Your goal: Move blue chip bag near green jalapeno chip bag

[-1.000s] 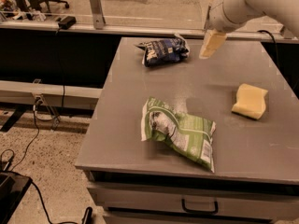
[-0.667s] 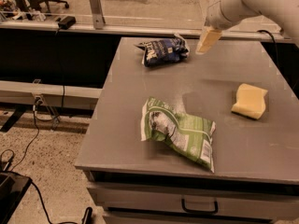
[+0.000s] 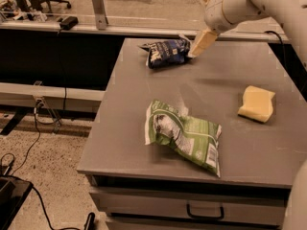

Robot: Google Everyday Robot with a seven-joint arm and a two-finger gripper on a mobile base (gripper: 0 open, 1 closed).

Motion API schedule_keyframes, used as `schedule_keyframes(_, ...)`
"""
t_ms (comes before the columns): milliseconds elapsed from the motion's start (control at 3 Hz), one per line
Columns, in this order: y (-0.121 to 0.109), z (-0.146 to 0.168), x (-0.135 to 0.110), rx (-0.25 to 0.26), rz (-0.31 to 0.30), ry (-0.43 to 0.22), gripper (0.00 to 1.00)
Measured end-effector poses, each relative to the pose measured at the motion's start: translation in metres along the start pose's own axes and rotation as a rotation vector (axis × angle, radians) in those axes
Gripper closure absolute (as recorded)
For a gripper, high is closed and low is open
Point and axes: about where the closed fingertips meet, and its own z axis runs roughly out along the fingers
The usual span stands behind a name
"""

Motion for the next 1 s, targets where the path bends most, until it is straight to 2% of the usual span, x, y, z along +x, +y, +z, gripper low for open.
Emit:
schedule_keyframes(333, 0.008, 0.006, -0.007, -0.036, 0.086, -0.039, 0.0)
schedule_keyframes(667, 0.017, 0.013, -0.011, -0.043, 0.133, 0.006, 0.0)
schedule_keyframes(1000, 0.031, 0.03, -0.004, -0.058, 0.161, 0.084, 0.0)
